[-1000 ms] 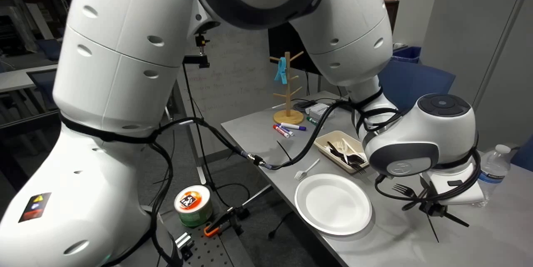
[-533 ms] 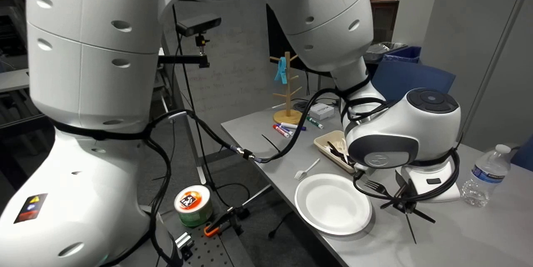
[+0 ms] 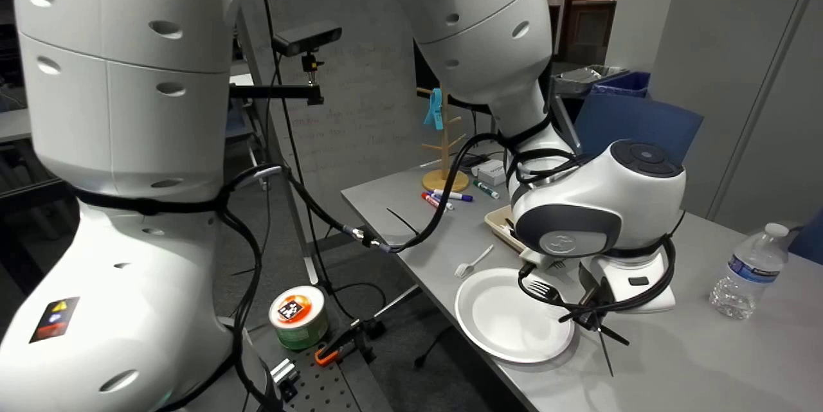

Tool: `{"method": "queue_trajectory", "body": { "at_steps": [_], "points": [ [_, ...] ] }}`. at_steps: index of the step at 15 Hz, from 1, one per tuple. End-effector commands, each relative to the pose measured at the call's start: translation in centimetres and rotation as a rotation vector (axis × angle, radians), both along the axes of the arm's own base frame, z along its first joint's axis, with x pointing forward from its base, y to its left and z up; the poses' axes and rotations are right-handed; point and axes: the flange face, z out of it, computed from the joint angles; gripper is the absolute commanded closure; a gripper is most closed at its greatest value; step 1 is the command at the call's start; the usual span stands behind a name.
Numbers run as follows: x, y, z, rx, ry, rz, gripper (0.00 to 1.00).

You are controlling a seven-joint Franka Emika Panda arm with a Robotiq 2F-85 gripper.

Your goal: Pick up the silver fork from the table and place it on the white plate then pick up the white fork from the table and put it on the white plate

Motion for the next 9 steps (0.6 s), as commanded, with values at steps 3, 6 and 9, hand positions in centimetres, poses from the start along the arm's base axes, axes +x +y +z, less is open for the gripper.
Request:
{"method": "queue_trajectory", "body": {
  "at_steps": [3, 6, 9],
  "points": [
    [-0.2, 2.8, -2.6, -0.007, 0.030, 0.037, 0.97],
    [0.0, 3.7, -3.5, -0.026, 0.025, 0.058, 0.97],
    [0.2, 3.9, -3.9, -0.050, 0.014, 0.066, 0.60]
  ]
}}
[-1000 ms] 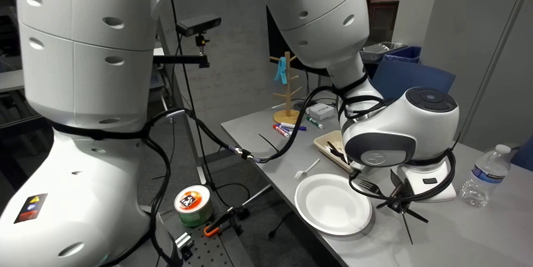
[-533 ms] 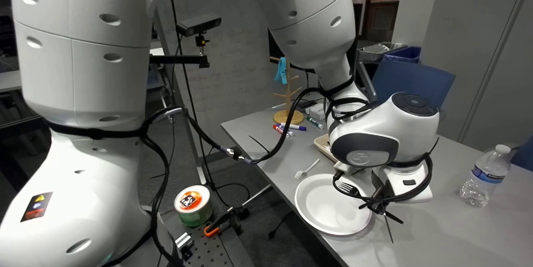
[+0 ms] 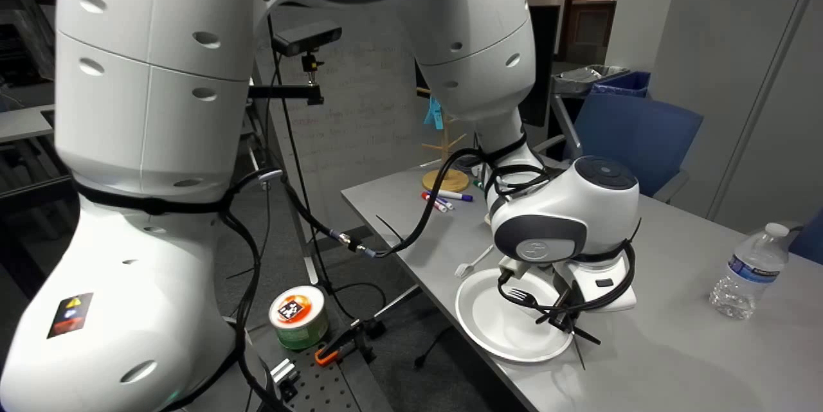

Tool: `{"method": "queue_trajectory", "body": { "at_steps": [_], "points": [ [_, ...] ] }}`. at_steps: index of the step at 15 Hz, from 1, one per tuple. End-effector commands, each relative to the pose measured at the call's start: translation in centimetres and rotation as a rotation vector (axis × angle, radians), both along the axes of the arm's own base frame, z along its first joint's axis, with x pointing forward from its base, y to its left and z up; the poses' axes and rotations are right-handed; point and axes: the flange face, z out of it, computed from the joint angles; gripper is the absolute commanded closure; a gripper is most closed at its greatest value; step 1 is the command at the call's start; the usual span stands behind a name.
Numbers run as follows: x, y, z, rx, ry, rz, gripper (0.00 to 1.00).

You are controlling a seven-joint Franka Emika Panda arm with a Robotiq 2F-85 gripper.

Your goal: Pick up the silver fork from the table and place it on the white plate then pick up the white fork from the table and put it on the white plate

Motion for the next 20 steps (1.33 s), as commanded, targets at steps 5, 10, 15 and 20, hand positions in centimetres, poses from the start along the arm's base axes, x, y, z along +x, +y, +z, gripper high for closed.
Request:
{"method": "queue_trajectory", "body": {
  "at_steps": [5, 10, 15, 20],
  "points": [
    [0.3, 0.1, 0.5, -0.040, -0.039, 0.007, 0.24],
    [0.5, 0.2, 2.2, -0.045, -0.070, 0.015, 0.00],
    [0.6, 1.3, 4.5, -0.026, -0.086, 0.041, 0.00],
    [-0.2, 5.2, 6.7, -0.014, -0.088, 0.136, 0.00]
  ]
}}
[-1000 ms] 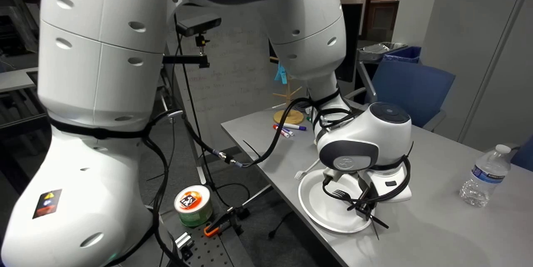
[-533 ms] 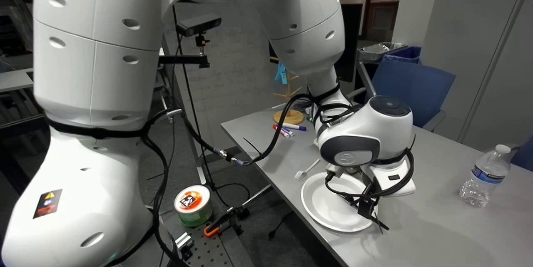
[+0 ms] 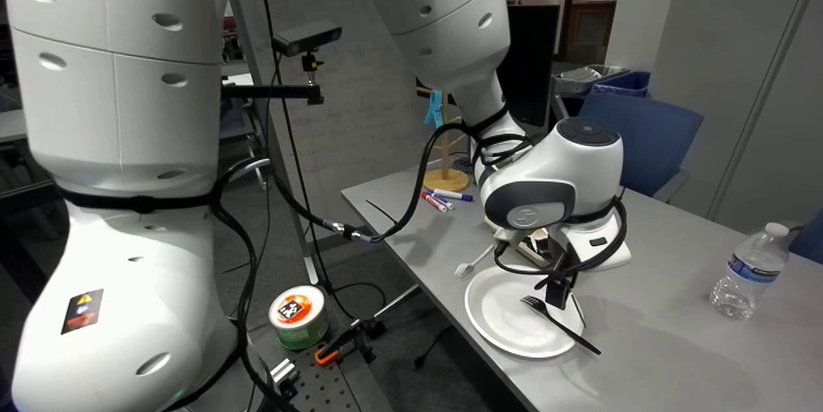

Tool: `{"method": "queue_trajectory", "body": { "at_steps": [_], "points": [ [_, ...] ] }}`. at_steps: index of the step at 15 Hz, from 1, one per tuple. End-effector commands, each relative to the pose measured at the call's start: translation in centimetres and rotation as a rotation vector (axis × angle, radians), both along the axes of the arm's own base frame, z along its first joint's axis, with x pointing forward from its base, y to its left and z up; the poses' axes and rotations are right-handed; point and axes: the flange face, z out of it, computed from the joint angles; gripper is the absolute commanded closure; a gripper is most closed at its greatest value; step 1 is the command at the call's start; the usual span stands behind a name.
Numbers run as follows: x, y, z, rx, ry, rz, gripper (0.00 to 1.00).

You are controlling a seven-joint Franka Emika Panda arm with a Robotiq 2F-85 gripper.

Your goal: Pick up the silver fork from the table and place it on the white plate then pick up the white fork from the table and put it on the white plate

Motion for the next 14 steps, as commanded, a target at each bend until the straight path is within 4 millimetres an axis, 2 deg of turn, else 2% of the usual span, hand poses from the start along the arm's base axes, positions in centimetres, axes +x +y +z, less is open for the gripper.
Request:
{"method": "queue_trajectory", "body": {
  "at_steps": [1, 6, 14],
  "points": [
    [-1.4, 3.2, 2.0, 0.007, 0.007, 0.094, 0.00],
    [-2.0, 7.8, 3.9, -0.020, 0.029, 0.363, 0.00],
    [-1.3, 12.4, 6.5, -0.072, -0.048, 0.779, 0.00]
  ]
}}
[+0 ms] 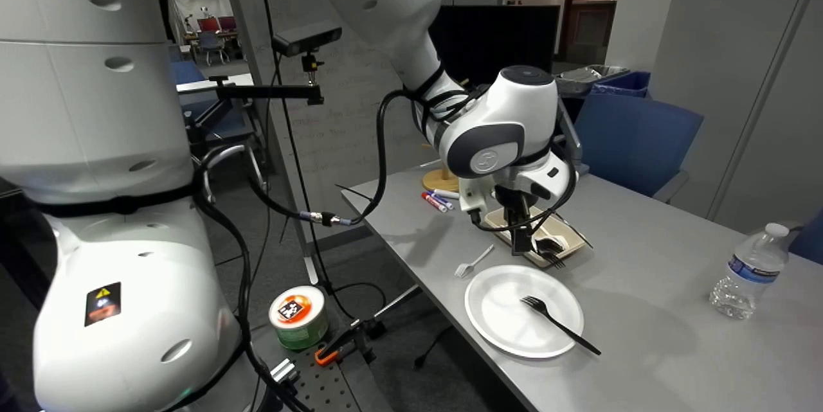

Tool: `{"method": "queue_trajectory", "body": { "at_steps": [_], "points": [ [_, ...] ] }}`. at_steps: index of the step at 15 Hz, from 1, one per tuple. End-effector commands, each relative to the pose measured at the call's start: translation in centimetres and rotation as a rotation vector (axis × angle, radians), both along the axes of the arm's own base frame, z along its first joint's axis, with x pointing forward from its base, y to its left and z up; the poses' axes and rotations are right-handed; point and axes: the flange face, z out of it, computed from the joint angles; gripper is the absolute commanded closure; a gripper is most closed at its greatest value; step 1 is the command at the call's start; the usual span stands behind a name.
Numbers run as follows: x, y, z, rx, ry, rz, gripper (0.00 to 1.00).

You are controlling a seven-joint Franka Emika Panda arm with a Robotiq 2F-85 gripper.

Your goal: Pick up the silver fork from the table and place it on the white plate then pick up the white fork from the table and put it on the white plate

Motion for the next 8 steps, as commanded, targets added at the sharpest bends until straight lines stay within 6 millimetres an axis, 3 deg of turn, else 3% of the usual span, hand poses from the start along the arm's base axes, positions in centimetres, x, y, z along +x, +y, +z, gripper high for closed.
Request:
{"method": "queue_trajectory", "body": {
  "at_steps": [1, 8],
  "points": [
    [0.02, 0.64, 0.30, -0.004, -0.010, 0.050, 0.00],
    [0.01, 1.54, 0.64, -0.008, -0.026, 0.125, 0.00]
  ]
}}
